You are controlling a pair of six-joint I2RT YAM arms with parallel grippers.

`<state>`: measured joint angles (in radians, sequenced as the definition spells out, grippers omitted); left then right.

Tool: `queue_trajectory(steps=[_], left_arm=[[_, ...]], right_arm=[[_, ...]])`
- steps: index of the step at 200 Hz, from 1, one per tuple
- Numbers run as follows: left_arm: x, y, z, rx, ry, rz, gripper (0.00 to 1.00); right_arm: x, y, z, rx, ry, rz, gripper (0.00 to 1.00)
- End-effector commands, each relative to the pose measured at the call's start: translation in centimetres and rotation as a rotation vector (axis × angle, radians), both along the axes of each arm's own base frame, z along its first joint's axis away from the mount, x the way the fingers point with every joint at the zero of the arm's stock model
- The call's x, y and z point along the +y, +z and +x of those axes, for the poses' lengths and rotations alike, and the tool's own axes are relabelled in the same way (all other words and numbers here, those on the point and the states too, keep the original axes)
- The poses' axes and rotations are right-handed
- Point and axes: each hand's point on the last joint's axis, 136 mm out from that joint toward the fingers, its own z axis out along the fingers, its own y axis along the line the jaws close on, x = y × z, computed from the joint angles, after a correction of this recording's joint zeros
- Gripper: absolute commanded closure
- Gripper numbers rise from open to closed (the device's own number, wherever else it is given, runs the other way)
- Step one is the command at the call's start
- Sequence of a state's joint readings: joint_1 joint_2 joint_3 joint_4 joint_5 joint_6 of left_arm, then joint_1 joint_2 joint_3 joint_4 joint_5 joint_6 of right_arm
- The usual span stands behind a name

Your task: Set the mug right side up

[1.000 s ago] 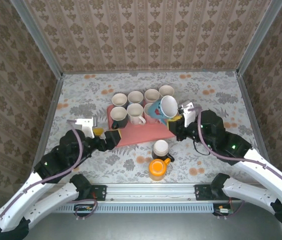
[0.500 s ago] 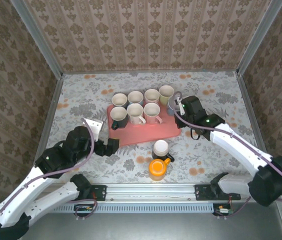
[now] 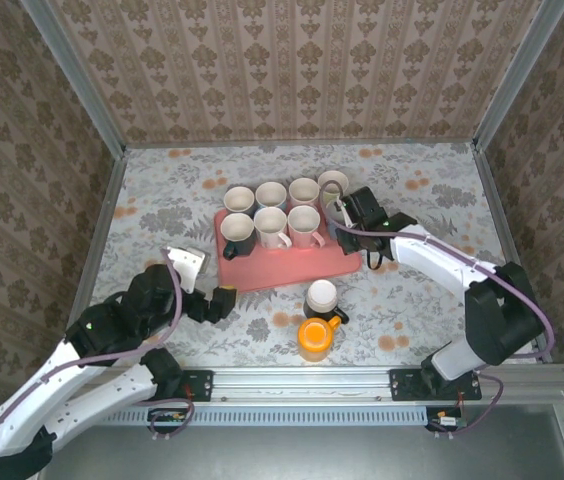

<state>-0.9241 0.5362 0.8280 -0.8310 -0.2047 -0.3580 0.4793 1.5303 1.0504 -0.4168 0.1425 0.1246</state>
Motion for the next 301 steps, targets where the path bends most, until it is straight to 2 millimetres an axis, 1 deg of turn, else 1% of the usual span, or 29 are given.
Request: queue_trajectory(steps=[1,21,42,63,78,94,122,154,168,172,175,182,186,188,192,211,227,237,268,281,301], left_arm=[[0.5,-0.4,0.0,-0.023,0.006,0.043,0.0],[0.6,-0.5,-0.1,-0.032,0.006,0.056,0.0],[0.7,-0.5,-0.1,-0.038,0.009,0.066,0.0],[0.7,-0.6,-0.1,-0.041,0.01,0.073,0.0],[0.7,-0.6,-0.1,-0.041,0.012,0.075,0.0],[0.7,-0.8,-0.1,-0.04,0.013,0.081,0.0],[0.6,-1.0,0.1,-0.036,0.015,0.094,0.0],[0.4,-1.4,0.2,-0.024,0.017,0.111,0.0],[0.1,-1.4,0.2,-0.016,0.011,0.111,0.0],[0.0,-1.3,0.2,-0.013,0.006,0.108,0.0],[-0.2,-1.3,0.2,-0.01,0.001,0.106,0.0],[-0.6,-1.3,0.2,-0.001,-0.008,0.102,0.0],[-0.9,-1.2,0.2,0.004,-0.018,0.096,0.0],[-1.1,-1.3,0.1,0.009,-0.024,0.095,0.0],[-1.5,-1.3,0.1,0.018,-0.036,0.09,0.0],[-3.7,-1.7,0.2,0.072,-0.09,0.115,0.0],[-6.0,-2.1,0.6,0.12,-0.125,0.156,0.0],[-7.8,-2.1,0.8,0.138,-0.154,0.169,0.0],[-14.6,-3.0,0.4,0.211,-0.298,0.199,0.0],[-16.9,-3.5,0.5,0.222,-0.333,0.224,0.0],[-19.7,-4.6,0.7,0.255,-0.375,0.256,0.0]], right_arm=[[0.5,1.9,2.5,-0.086,-0.005,-0.006,1.0],[0.5,1.4,2.9,-0.084,-0.009,-0.019,0.97],[0.6,0.5,3.0,-0.076,-0.005,-0.021,0.91],[0.9,-0.1,3.1,-0.06,0.003,-0.017,0.82],[0.9,-0.2,3.1,-0.058,0.0,-0.017,0.7],[0.8,-0.1,3.1,-0.064,-0.005,-0.018,0.65],[0.6,1.5,2.8,-0.093,-0.013,0.006,0.54],[0.5,4.9,1.6,-0.14,-0.03,0.074,0.42],[-0.2,6.1,0.7,-0.155,-0.06,0.091,0.4],[-0.4,6.0,0.5,-0.151,-0.071,0.088,0.39],[-0.7,7.0,0.2,-0.172,-0.08,0.101,0.38],[-1.2,7.5,-0.4,-0.183,-0.102,0.112,0.35],[-1.3,7.9,-0.7,-0.19,-0.113,0.124,0.35],[-1.4,8.1,-0.9,-0.194,-0.117,0.131,0.33],[-1.6,8.4,-1.3,-0.196,-0.128,0.143,0.32],[-1.4,10.6,-3.5,-0.217,-0.115,0.249,0.32],[-1.5,12.4,-5.2,-0.255,-0.107,0.318,0.32],[-1.8,13.4,-6.1,-0.278,-0.11,0.353,0.29],[-2.7,15.6,-8.6,-0.334,-0.105,0.428,0.29],[-3.4,16.2,-9.4,-0.357,-0.111,0.437,0.27],[-4.4,17.5,-10.9,-0.413,-0.117,0.462,0.24]])
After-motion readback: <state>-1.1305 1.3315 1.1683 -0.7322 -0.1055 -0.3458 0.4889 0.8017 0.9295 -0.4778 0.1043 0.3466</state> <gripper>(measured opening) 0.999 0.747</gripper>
